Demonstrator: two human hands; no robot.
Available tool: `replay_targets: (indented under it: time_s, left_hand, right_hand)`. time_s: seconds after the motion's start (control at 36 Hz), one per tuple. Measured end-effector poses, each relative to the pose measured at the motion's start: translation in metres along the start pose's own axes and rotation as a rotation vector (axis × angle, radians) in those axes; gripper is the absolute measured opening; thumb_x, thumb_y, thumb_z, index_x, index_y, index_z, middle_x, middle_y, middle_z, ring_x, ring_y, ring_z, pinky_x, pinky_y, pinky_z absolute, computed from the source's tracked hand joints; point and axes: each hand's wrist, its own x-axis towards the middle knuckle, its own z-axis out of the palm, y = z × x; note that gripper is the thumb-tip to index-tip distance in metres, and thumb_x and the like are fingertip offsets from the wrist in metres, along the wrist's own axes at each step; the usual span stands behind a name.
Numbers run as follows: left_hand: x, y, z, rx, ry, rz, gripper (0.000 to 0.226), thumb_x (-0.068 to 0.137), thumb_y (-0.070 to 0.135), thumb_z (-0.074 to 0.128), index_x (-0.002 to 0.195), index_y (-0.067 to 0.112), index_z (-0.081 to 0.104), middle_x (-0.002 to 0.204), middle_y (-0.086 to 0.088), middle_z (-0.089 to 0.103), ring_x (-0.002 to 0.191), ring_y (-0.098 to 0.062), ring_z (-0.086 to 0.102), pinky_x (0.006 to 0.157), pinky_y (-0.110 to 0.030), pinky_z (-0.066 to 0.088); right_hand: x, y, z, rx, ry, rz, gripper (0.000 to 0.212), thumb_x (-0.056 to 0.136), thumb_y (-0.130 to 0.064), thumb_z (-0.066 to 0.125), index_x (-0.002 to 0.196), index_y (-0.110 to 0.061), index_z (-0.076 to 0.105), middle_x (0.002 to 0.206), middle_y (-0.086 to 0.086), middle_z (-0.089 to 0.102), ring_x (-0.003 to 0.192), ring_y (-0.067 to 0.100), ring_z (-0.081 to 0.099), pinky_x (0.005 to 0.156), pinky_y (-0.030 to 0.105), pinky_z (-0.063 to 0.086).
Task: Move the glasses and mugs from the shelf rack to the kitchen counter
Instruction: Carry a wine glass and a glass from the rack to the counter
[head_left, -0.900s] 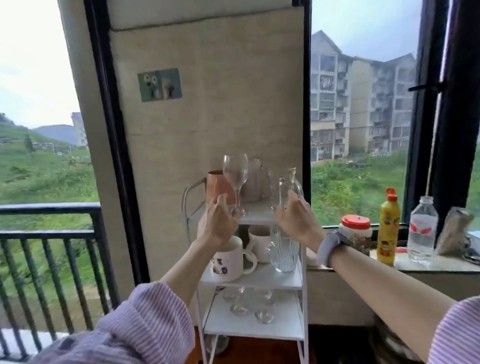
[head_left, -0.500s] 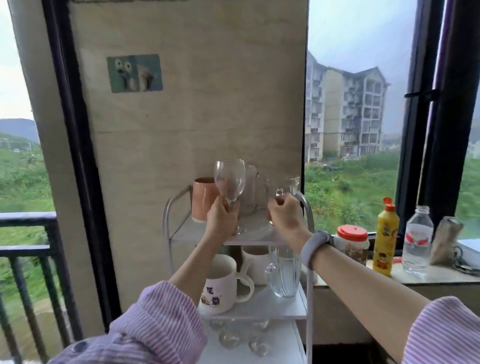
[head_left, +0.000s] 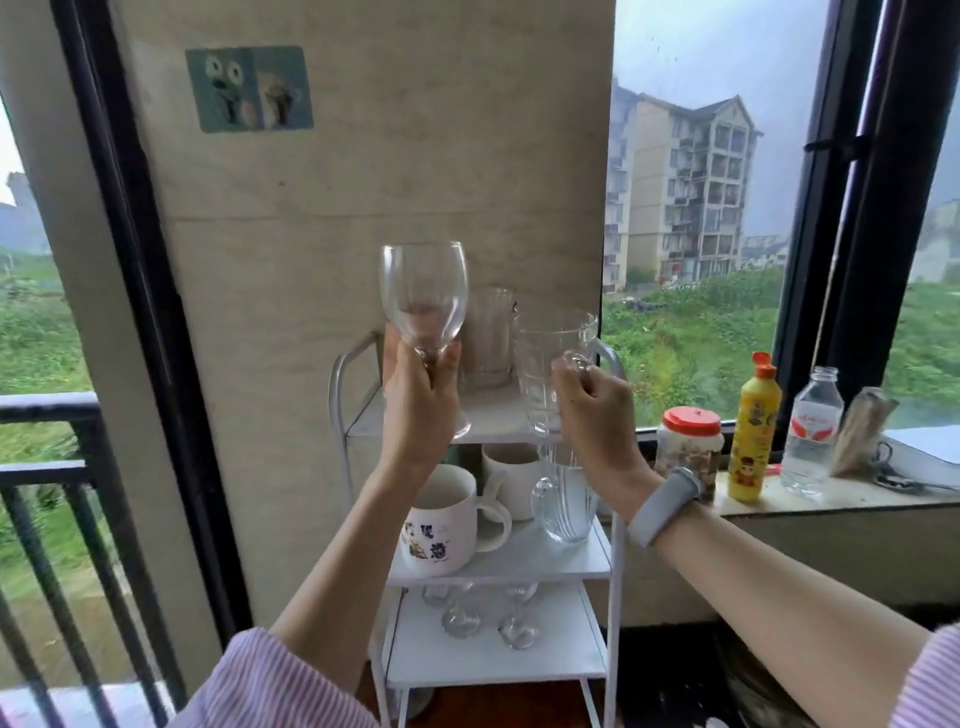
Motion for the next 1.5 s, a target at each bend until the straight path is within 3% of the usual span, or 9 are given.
replay_targets:
  time_s: [0.17, 0.36, 0.5, 0.67, 0.86, 1.03, 1.17, 1.28, 1.5]
  left_hand:
    - [-0.048, 0.009, -0.002, -0.072, -0.13, -0.04, 0.002, 0.093, 0.024, 0.049, 0.091, 0.024, 0.049, 0.055, 0.009, 0.046, 0.045, -0.007, 0.043, 0.05, -0.031, 0.042]
    - [-0.13, 0.007, 0.036, -0.163, -0.288, -0.11, 0.013, 0.094, 0.027, 0.048, 0.087, 0.016, 0.047, 0.056, 0.005, 0.044, 0.049, -0.016, 0.04, 0.051, -0.04, 0.037]
    - [-0.197, 0.013, 0.088, -0.174, -0.451, -0.213, 0.018, 0.093, 0.027, 0.05, 0.076, 0.027, 0.043, 0.056, 0.007, 0.044, 0.049, -0.011, 0.04, 0.051, -0.031, 0.036]
    - [-0.285, 0.048, 0.158, -0.177, -0.67, -0.193, 0.023, 0.092, 0.031, 0.051, 0.071, 0.024, 0.042, 0.055, -0.002, 0.048, 0.051, -0.026, 0.048, 0.052, -0.038, 0.037]
    - [-0.402, 0.142, 0.25, -0.27, -0.898, -0.185, 0.03, 0.089, 0.03, 0.056, 0.074, 0.005, 0.046, 0.059, -0.008, 0.052, 0.056, -0.024, 0.049, 0.058, -0.038, 0.042]
    - [-0.514, 0.24, 0.318, -0.443, -1.112, -0.141, 0.028, 0.088, 0.029, 0.057, 0.068, 0.014, 0.045, 0.057, 0.0, 0.048, 0.053, -0.013, 0.042, 0.054, -0.034, 0.037]
    - [-0.592, 0.307, 0.362, -0.516, -1.259, -0.104, 0.03, 0.086, 0.031, 0.06, 0.067, 0.013, 0.045, 0.052, 0.007, 0.044, 0.047, -0.002, 0.039, 0.051, -0.019, 0.035]
    - [-0.635, 0.356, 0.398, -0.569, -1.407, -0.12, 0.029, 0.083, 0.04, 0.057, 0.06, 0.033, 0.043, 0.049, 0.012, 0.045, 0.048, -0.004, 0.041, 0.053, -0.018, 0.037]
    - [-0.707, 0.437, 0.502, -0.616, -1.57, -0.085, 0.023, 0.086, 0.033, 0.058, 0.068, 0.023, 0.048, 0.063, -0.001, 0.056, 0.061, -0.017, 0.052, 0.063, -0.03, 0.042]
  right_hand:
    - [-0.052, -0.017, -0.049, 0.101, -0.089, -0.09, 0.053, 0.092, -0.022, 0.048, 0.049, 0.007, 0.037, 0.04, 0.003, 0.027, 0.038, 0.019, 0.025, 0.039, 0.025, 0.022]
    - [-0.105, 0.001, -0.126, 0.098, -0.014, -0.022, 0.05, 0.087, -0.035, 0.051, 0.042, -0.026, 0.032, 0.034, -0.008, 0.03, 0.035, 0.01, 0.023, 0.039, 0.021, 0.021]
    - [-0.148, 0.027, -0.2, -0.147, 0.071, 0.043, 0.061, 0.084, -0.041, 0.052, 0.047, 0.0, 0.026, 0.042, 0.015, 0.026, 0.044, 0.023, 0.026, 0.047, 0.034, 0.026]
    - [-0.217, 0.04, -0.311, -0.417, 0.235, 0.181, 0.048, 0.089, -0.026, 0.056, 0.05, -0.019, 0.03, 0.043, -0.01, 0.031, 0.045, 0.005, 0.028, 0.046, 0.021, 0.029]
    - [-0.312, 0.013, -0.467, -0.645, 0.365, 0.272, 0.041, 0.078, -0.045, 0.052, 0.057, -0.01, 0.047, 0.043, -0.009, 0.039, 0.045, 0.003, 0.038, 0.047, 0.015, 0.03]
    - [-0.393, -0.02, -0.591, -0.892, 0.472, 0.32, 0.044, 0.085, -0.012, 0.061, 0.055, -0.024, 0.031, 0.044, -0.012, 0.027, 0.042, -0.001, 0.031, 0.044, 0.008, 0.027]
    - [-0.443, -0.047, -0.671, -1.055, 0.633, 0.397, 0.047, 0.086, -0.013, 0.061, 0.055, -0.029, 0.03, 0.041, -0.013, 0.027, 0.04, 0.0, 0.04, 0.044, 0.009, 0.027]
    - [-0.469, -0.06, -0.73, -1.129, 0.741, 0.431, 0.037, 0.087, -0.017, 0.059, 0.058, -0.012, 0.037, 0.043, -0.012, 0.027, 0.043, 0.004, 0.041, 0.044, 0.019, 0.025]
    - [-0.495, -0.055, -0.854, -1.212, 0.948, 0.471, 0.043, 0.088, -0.025, 0.056, 0.055, -0.023, 0.028, 0.042, -0.009, 0.028, 0.041, 0.009, 0.034, 0.044, 0.021, 0.025]
